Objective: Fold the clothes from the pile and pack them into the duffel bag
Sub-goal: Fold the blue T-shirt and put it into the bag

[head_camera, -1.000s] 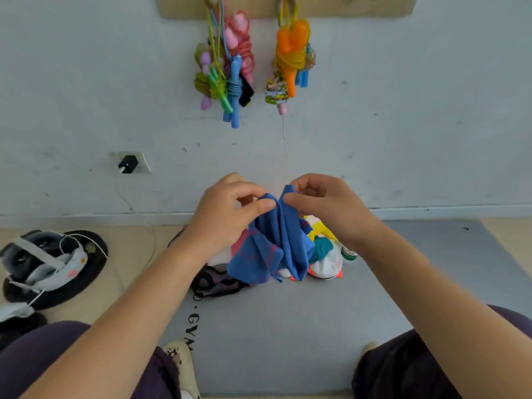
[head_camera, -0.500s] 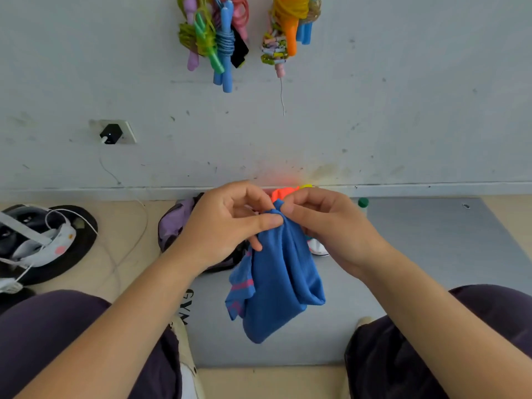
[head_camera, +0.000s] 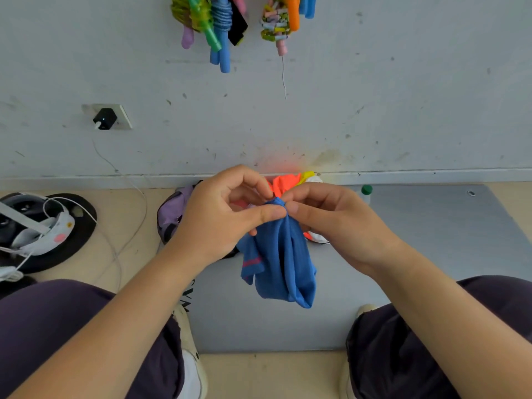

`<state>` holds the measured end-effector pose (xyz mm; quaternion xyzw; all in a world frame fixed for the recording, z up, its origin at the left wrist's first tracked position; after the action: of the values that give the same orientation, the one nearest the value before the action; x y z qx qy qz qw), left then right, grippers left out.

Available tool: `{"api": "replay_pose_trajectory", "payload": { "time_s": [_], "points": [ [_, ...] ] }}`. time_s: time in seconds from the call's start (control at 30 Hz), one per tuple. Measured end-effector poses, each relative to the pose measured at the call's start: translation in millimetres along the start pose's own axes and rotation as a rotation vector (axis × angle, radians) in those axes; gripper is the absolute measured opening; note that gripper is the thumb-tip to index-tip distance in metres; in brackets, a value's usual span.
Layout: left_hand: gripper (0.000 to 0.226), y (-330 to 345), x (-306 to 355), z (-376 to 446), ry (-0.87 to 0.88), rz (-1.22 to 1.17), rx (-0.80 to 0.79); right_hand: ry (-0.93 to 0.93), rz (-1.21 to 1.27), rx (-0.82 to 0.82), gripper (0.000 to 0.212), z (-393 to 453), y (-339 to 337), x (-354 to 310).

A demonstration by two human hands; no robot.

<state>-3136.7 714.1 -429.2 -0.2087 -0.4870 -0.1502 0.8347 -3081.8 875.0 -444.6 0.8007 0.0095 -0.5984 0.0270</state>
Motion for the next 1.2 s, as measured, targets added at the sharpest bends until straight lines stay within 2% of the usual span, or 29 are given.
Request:
{"api": "replay_pose_trajectory", "payload": {
  "time_s": [0.27, 0.4, 0.47, 0.6, 0.7, 0.83, 0.93, 1.0, 1.07, 1.2],
  "points": [
    [0.017, -2, 3, -4, 0.030, 0.040, 0.018, 0.025, -0.019, -0.052, 0.025, -6, 3, -4],
    [0.014, -6, -1, -4, -0.007, -0.023, 0.031, -0.145, -0.095, 0.119, 0.024, -10, 4, -10],
    [0.013, -10, -2, -4, -0.022, -0.005, 0.042, -0.228, -0.225, 0.149, 0.019, -10, 9, -11],
    [0.013, -13, 1, -4, -0.018, -0.004, 0.043, -0.254, -0.399, 0.252, 0.017, -2, 14, 2],
    [0.015, -17, 0, -2, -0.039, -0.056, 0.083, -0.240, -0.422, 0.280, 0.021, 6, 14, 12],
    [0.013, -29, -7, 2, -0.113, -0.319, 0.243, -0.121, -0.719, 0.137, 0.009, 21, 4, 29],
    [0.013, -43, -16, 5, -0.117, -0.417, 0.307, 0.006, -0.863, 0.222, 0.004, 29, -19, 35],
    [0.015, -53, -24, 5, -0.124, -0.344, 0.314, 0.037, -0.842, 0.308, 0.008, 32, -34, 31],
    [0.020, -62, -34, 2, -0.143, -0.157, 0.302, 0.037, -0.738, 0.386, 0.008, 31, -48, 23],
    [0.015, -74, -48, -4, -0.181, 0.125, 0.252, 0.037, -0.576, 0.448, 0.014, 22, -66, 13]
  ]
}}
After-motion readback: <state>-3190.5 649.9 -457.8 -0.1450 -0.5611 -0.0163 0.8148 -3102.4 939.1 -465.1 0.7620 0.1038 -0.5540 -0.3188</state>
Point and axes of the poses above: each hand's wrist, its own z-axis towards the middle knuckle, its own y-axis out of the palm, x = y × z, the point moved 4 cm from there along z, towards the middle knuckle, and after that the axes turned 14 degrees about y, right-handed, at the moved point
